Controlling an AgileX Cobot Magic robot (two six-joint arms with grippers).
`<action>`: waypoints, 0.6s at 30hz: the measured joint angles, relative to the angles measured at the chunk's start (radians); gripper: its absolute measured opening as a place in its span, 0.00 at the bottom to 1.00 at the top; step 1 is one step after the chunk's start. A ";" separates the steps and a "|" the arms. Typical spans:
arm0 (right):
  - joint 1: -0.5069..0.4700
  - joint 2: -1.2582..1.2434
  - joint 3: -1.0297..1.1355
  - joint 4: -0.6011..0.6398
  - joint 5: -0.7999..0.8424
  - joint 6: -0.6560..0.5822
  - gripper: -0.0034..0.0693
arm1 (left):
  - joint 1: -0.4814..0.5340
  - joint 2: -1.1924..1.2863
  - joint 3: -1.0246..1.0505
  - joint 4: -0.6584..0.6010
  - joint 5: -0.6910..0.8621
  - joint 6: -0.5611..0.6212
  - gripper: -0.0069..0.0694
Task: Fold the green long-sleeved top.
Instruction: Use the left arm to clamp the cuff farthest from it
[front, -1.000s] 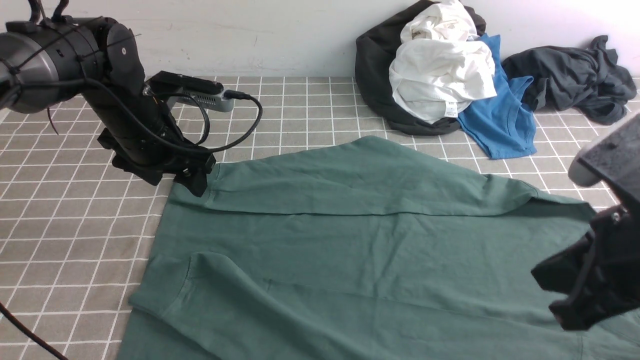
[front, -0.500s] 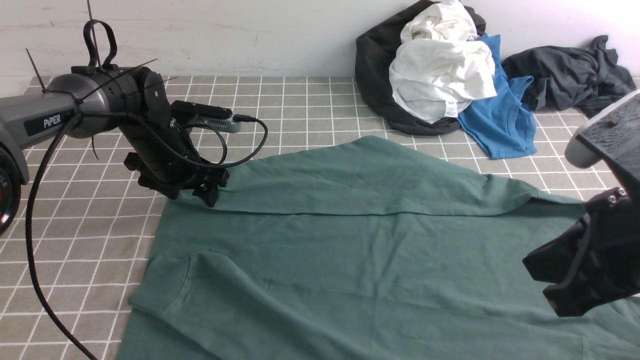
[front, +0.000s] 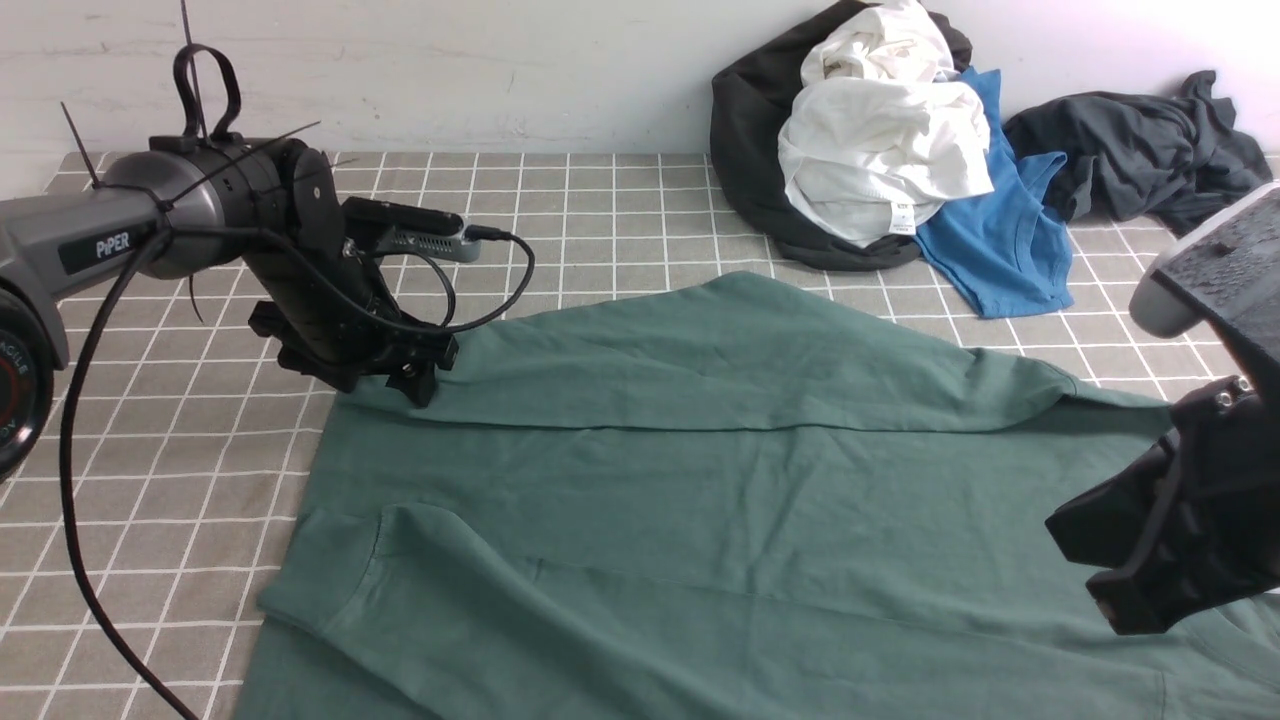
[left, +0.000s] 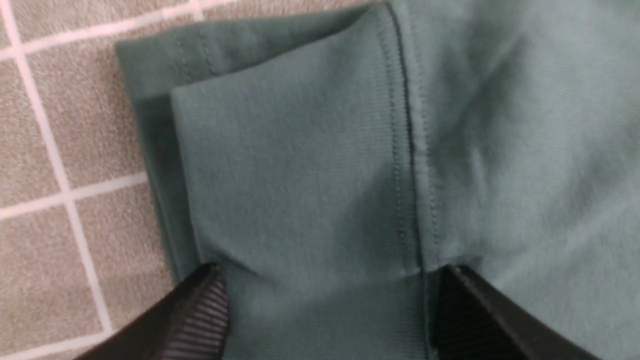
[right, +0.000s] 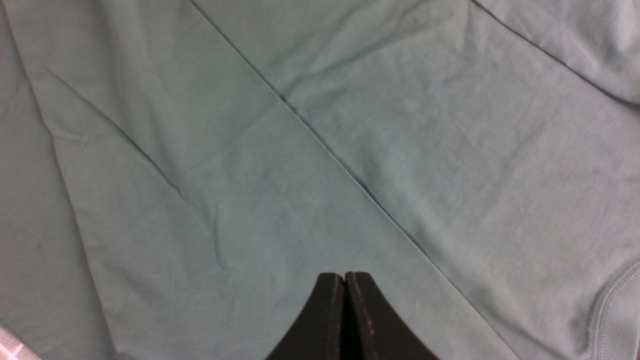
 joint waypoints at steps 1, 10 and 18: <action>0.000 0.000 0.000 0.000 0.000 0.000 0.03 | 0.000 0.000 0.000 0.000 0.000 0.000 0.77; 0.000 0.000 0.000 0.000 0.000 0.000 0.03 | 0.000 -0.003 -0.003 0.004 0.021 0.000 0.51; 0.000 0.000 0.000 0.002 0.000 0.000 0.03 | 0.000 -0.017 -0.003 0.004 0.034 0.001 0.16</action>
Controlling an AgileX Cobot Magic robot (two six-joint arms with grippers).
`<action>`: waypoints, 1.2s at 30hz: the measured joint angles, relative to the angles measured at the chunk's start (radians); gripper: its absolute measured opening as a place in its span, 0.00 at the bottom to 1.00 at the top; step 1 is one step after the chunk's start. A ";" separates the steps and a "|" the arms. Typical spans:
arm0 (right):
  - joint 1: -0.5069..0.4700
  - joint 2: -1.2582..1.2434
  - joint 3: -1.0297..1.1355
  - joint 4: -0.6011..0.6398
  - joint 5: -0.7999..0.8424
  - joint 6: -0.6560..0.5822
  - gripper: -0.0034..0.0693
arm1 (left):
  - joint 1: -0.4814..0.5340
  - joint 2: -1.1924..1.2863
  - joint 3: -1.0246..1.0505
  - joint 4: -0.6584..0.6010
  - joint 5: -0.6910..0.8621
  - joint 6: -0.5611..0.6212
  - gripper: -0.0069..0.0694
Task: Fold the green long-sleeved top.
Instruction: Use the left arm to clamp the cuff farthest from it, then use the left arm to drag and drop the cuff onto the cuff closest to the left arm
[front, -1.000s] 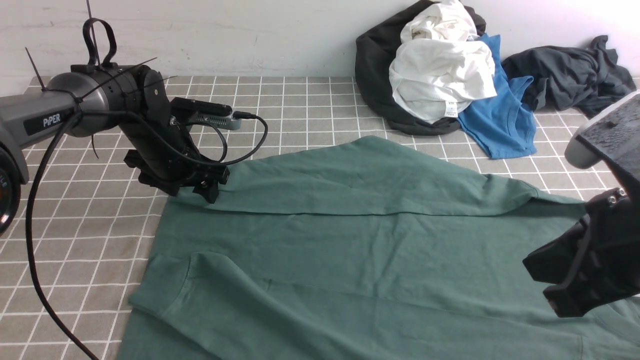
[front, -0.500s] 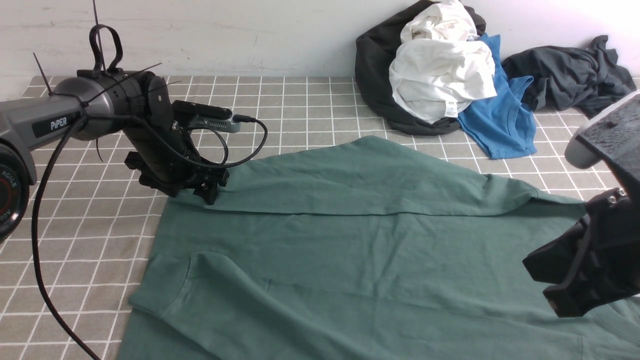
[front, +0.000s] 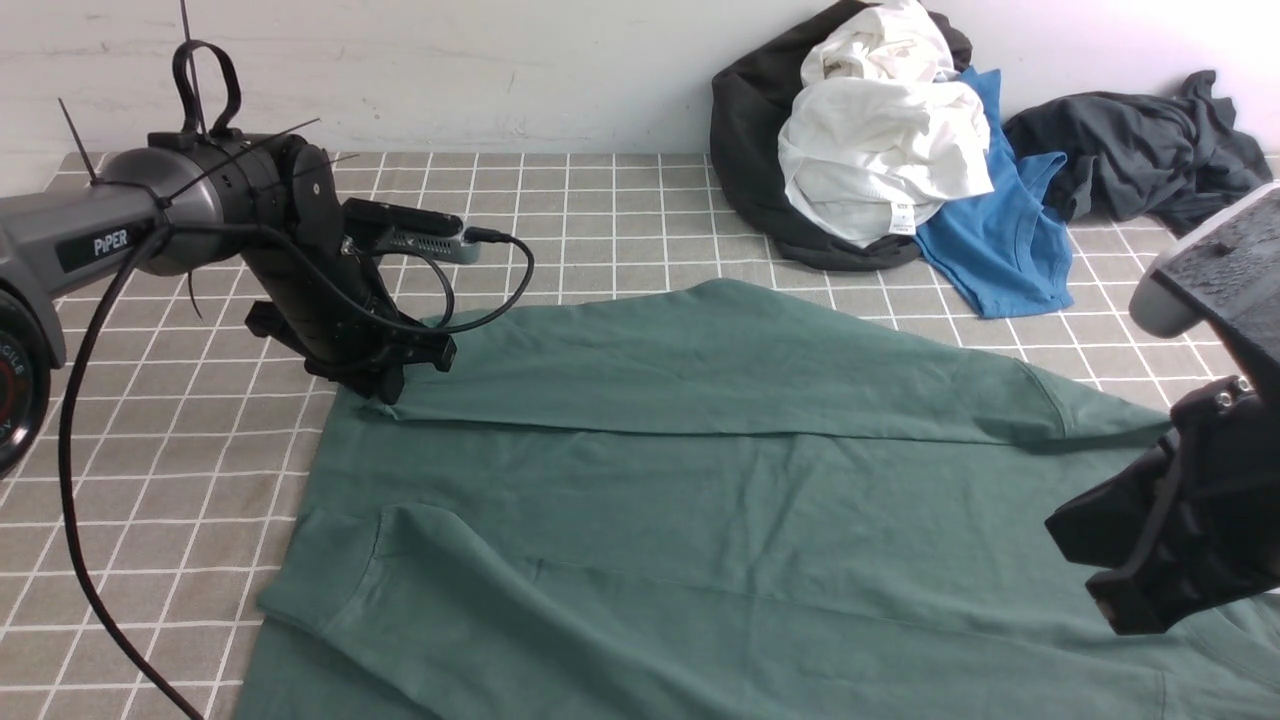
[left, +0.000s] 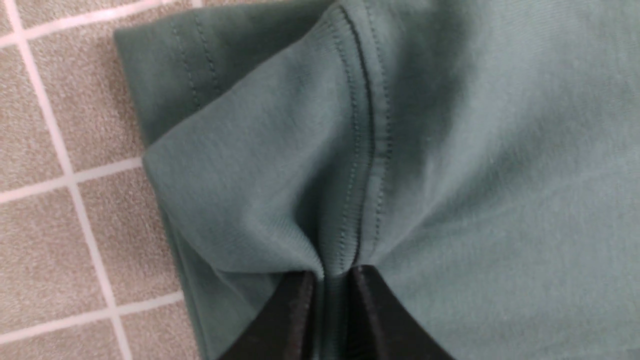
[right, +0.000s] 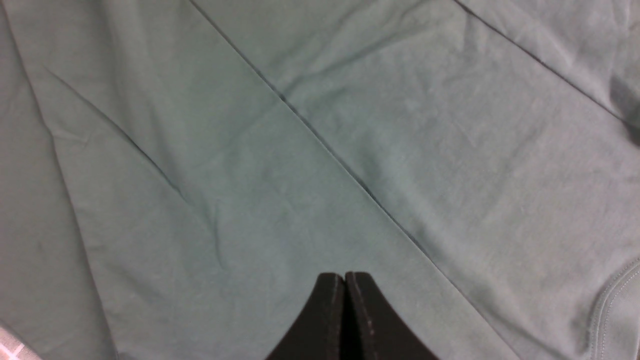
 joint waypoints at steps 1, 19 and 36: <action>0.000 0.000 0.000 0.001 0.000 0.000 0.03 | 0.000 -0.002 0.000 0.000 0.003 0.002 0.16; 0.000 0.000 0.000 -0.090 -0.001 0.012 0.03 | -0.002 -0.357 0.213 -0.113 0.300 0.038 0.16; 0.002 0.000 0.000 -0.047 0.081 0.018 0.03 | -0.004 -0.703 0.923 -0.171 0.075 0.120 0.17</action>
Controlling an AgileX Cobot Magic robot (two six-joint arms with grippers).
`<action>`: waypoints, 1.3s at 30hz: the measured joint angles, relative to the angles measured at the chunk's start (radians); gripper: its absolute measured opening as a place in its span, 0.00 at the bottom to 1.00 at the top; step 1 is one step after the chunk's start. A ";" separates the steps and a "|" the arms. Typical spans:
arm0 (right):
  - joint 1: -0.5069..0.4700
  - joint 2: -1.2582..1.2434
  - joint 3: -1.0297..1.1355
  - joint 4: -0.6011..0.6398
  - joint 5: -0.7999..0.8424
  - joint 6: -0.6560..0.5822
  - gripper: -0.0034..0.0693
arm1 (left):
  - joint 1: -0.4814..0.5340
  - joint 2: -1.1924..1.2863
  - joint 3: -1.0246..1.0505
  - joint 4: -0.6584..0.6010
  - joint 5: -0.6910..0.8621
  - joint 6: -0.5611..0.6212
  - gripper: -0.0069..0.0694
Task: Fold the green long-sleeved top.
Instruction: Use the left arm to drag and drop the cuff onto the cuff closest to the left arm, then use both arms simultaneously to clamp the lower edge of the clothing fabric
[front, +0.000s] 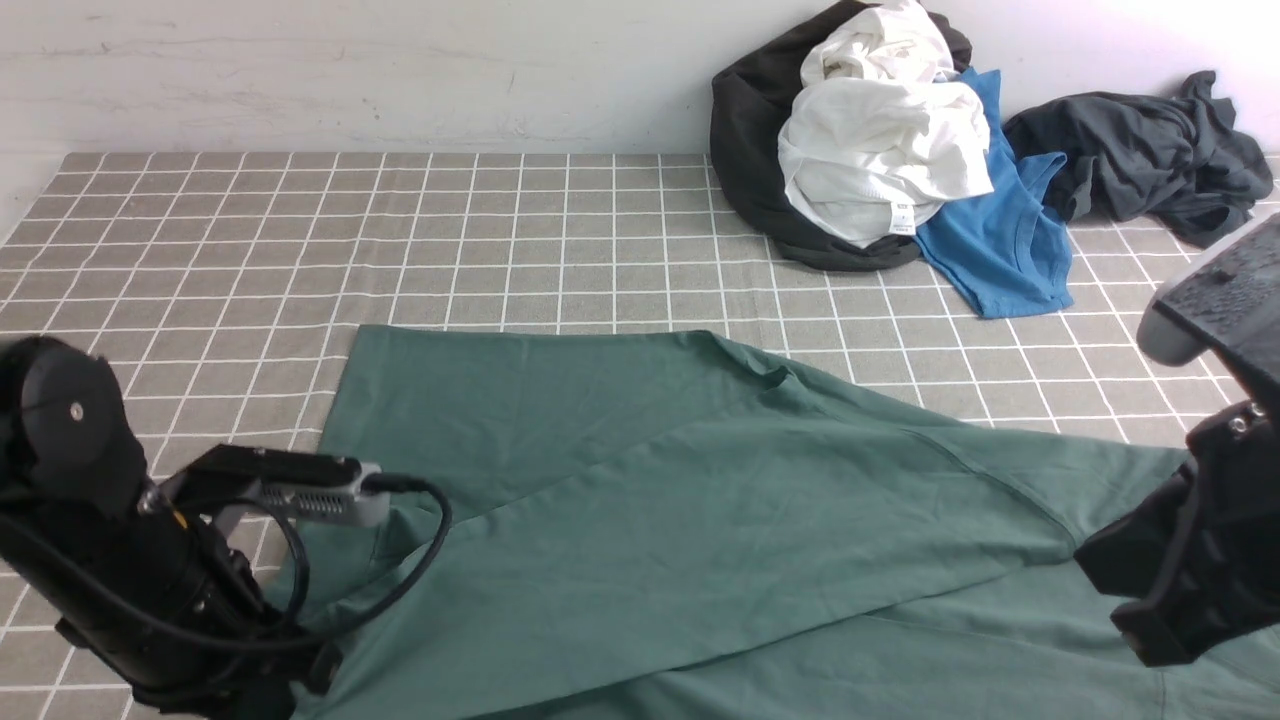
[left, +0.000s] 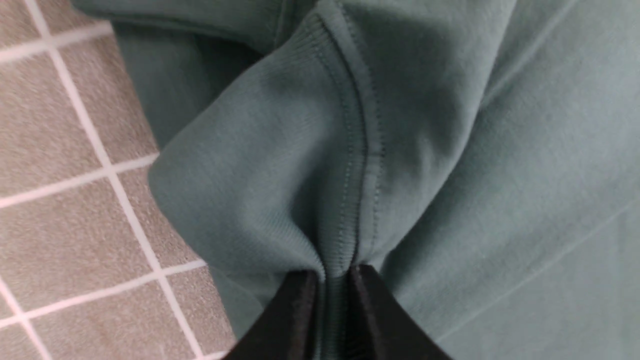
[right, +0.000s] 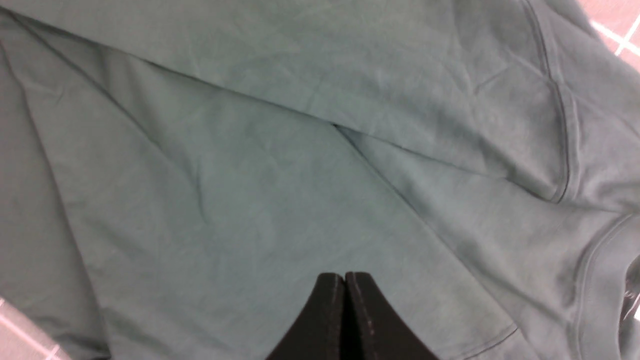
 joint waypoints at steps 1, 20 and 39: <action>0.003 0.000 0.000 0.000 0.006 0.000 0.03 | 0.000 0.000 0.009 -0.001 -0.009 0.010 0.18; 0.366 0.000 0.052 -0.064 0.154 -0.005 0.53 | -0.228 -0.226 0.004 0.060 0.179 0.091 0.66; 0.369 -0.013 0.071 -0.067 0.112 -0.006 0.64 | -0.582 -0.165 0.317 0.226 -0.026 0.270 0.75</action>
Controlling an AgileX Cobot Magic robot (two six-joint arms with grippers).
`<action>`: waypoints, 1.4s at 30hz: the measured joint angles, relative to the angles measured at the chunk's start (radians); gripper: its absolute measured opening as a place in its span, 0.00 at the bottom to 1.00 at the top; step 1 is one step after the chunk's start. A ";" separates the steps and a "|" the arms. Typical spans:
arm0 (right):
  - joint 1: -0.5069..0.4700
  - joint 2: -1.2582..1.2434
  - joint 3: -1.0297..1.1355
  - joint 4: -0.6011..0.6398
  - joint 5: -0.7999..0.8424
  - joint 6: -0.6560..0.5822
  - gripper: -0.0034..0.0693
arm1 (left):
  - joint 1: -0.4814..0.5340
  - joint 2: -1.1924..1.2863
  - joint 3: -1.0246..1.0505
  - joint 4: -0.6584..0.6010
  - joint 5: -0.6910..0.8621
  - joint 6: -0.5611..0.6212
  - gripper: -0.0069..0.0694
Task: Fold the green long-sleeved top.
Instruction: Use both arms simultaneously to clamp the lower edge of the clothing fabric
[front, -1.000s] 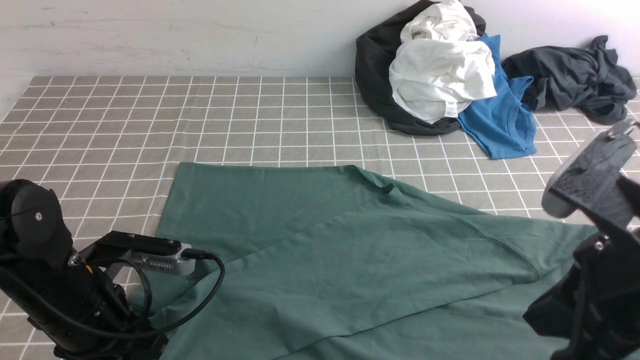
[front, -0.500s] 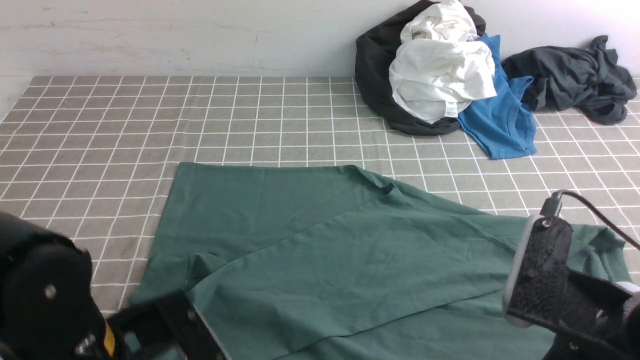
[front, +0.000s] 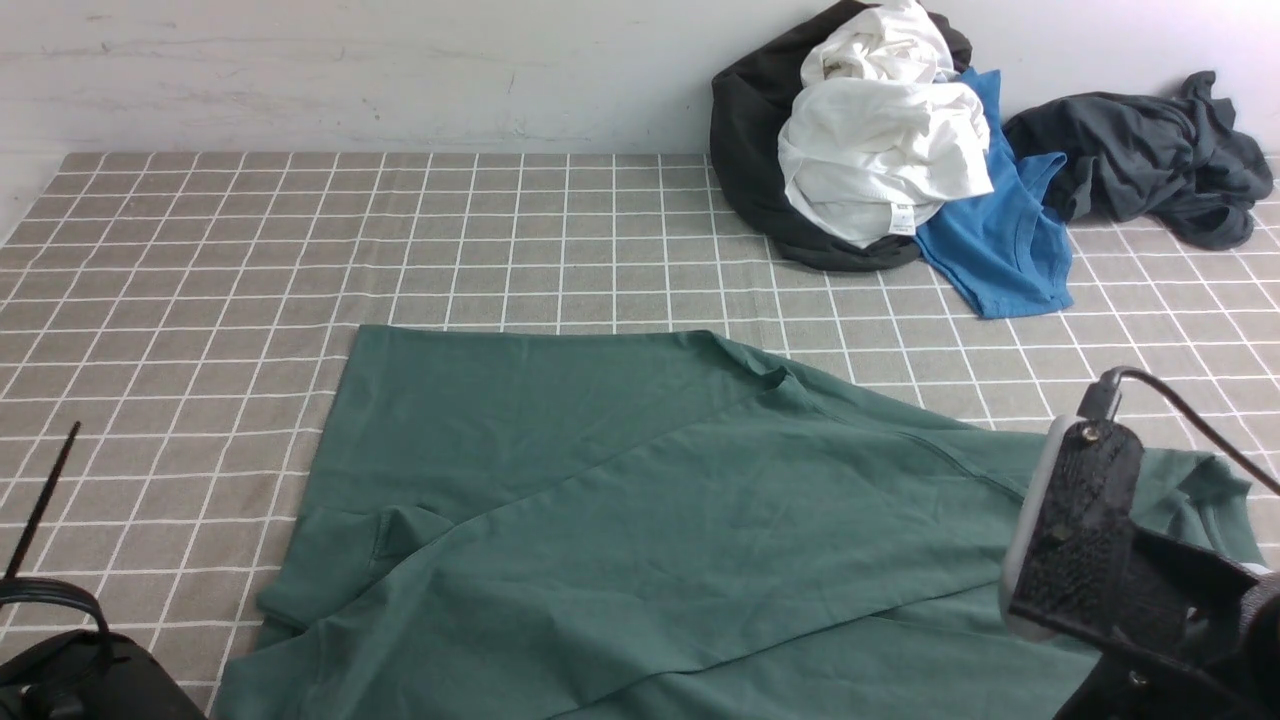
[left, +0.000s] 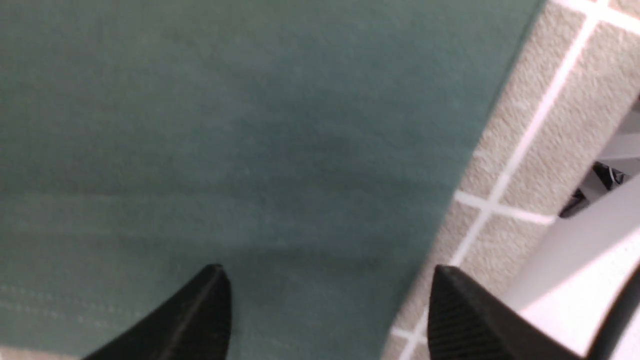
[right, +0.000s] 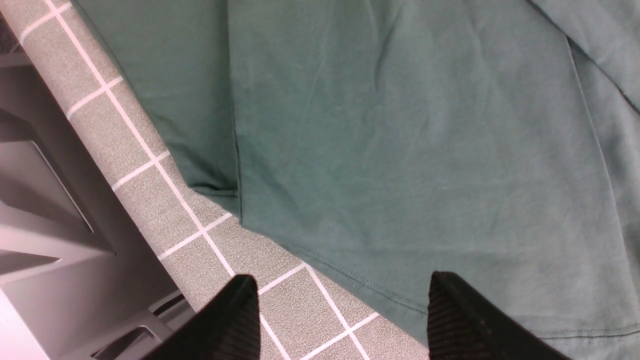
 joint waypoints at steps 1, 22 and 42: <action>0.000 -0.009 0.000 0.000 0.000 0.000 0.64 | 0.000 0.005 0.001 0.000 -0.002 0.003 0.77; 0.000 -0.068 0.000 -0.004 -0.007 0.003 0.64 | 0.000 0.012 -0.013 0.163 -0.088 -0.184 0.50; 0.000 -0.019 0.178 -0.116 -0.180 0.003 0.64 | 0.000 0.016 -0.158 0.147 0.167 -0.160 0.10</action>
